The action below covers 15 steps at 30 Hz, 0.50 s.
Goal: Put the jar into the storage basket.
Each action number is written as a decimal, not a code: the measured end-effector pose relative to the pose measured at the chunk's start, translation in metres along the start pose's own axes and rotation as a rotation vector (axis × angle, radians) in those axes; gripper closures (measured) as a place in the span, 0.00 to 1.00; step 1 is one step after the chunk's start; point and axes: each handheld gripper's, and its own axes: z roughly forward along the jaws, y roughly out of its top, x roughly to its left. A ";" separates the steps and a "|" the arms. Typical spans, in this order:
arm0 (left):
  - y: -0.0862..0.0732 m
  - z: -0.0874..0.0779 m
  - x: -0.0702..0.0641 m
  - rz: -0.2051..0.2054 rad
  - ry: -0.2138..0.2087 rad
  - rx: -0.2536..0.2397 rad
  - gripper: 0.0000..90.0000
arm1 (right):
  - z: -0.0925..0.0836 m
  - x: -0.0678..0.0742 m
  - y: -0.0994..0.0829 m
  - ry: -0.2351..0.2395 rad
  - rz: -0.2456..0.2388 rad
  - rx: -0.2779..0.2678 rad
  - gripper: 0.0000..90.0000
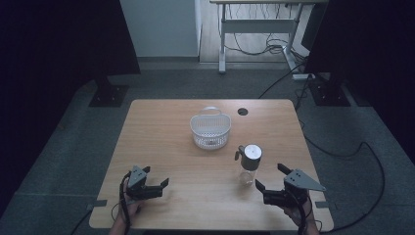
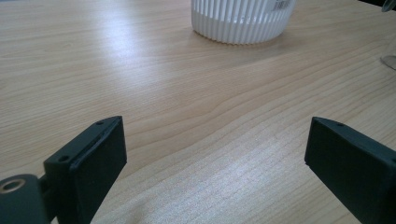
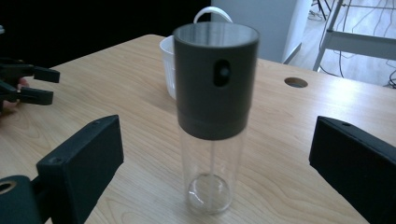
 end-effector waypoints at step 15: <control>0.000 0.001 0.000 0.007 -0.007 0.006 0.06 | 0.008 0.013 0.006 0.027 0.007 0.006 0.01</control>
